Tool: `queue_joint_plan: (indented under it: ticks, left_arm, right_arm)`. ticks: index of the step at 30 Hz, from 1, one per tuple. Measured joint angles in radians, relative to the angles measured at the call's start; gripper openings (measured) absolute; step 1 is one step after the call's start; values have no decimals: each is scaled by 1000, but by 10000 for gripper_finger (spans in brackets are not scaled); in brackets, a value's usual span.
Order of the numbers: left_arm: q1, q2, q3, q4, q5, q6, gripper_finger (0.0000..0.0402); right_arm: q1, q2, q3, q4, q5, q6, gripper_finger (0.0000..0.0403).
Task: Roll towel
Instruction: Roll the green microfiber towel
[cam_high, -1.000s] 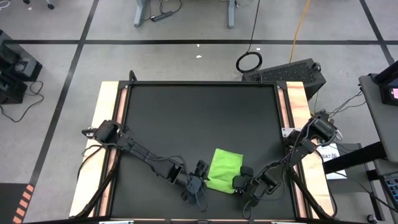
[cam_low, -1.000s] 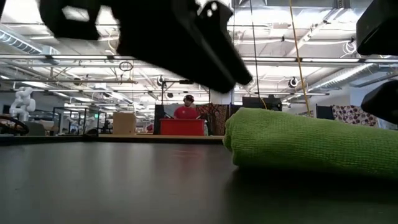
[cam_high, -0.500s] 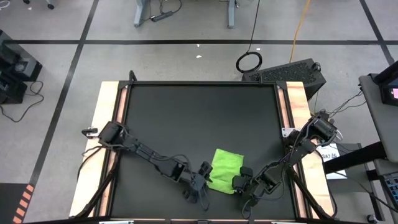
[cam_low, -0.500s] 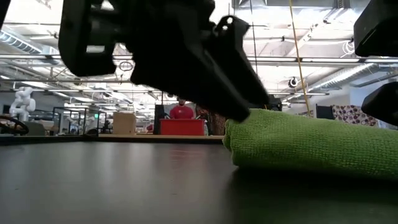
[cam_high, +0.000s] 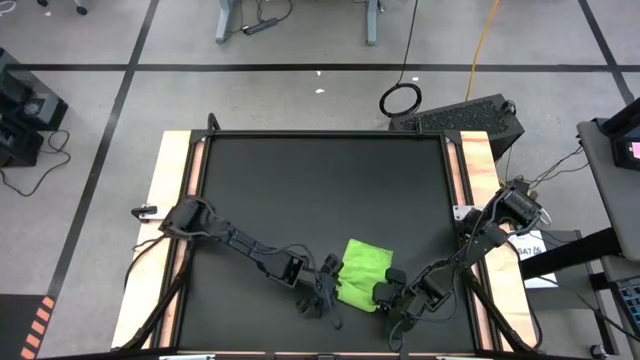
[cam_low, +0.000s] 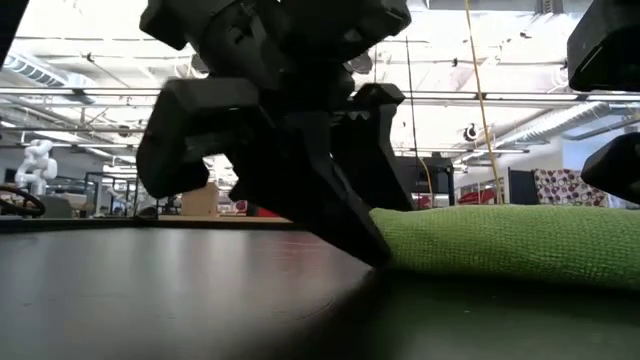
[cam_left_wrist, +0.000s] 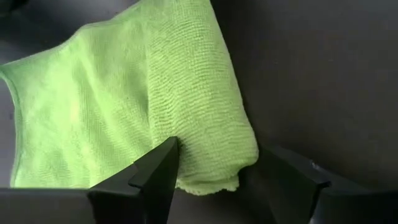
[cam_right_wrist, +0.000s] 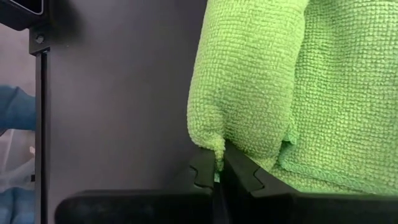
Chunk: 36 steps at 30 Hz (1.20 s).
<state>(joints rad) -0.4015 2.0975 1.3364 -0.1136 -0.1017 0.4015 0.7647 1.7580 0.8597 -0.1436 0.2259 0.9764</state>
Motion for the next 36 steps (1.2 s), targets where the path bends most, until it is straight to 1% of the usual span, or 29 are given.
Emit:
queue_joint_plan:
  ticks: [2,5,8,11,12,15,18,20,22,24,32,36]
  left_arm:
    - [5,5,1,-2,1,-1,204]
    - [13,4,1,-1,15,-3,164]
    - [23,4,1,-3,39,-4,101]
    - [38,4,1,-2,104,-65,32]
    - [46,4,1,-4,138,-102,20]
    - [78,4,1,-1,244,-214,18]
    - [108,4,1,3,383,-275,19]
    - [129,4,0,8,484,-330,18]
    - [147,4,0,17,559,-381,18]
    - [166,4,0,24,596,-429,18]
    - [246,13,-1,17,700,-653,16]
    - [266,18,-1,18,706,-728,16]
  right_arm:
    - [0,0,0,6,0,0,0]
    - [0,0,0,7,0,0,0]
    - [4,-9,-1,5,2,-3,10]
    - [16,-37,-1,-8,22,-31,41]
    - [21,-52,-1,-14,31,-38,55]
    - [33,-94,-1,-41,61,-70,107]
    - [48,-134,-1,-61,91,-106,157]
    - [62,-158,-1,-59,119,-151,184]
    - [76,-176,-1,-56,148,-195,201]
    - [89,-185,-1,-52,181,-237,210]
    - [115,-183,0,-43,282,-355,211]
    - [112,-183,0,-44,317,-417,212]
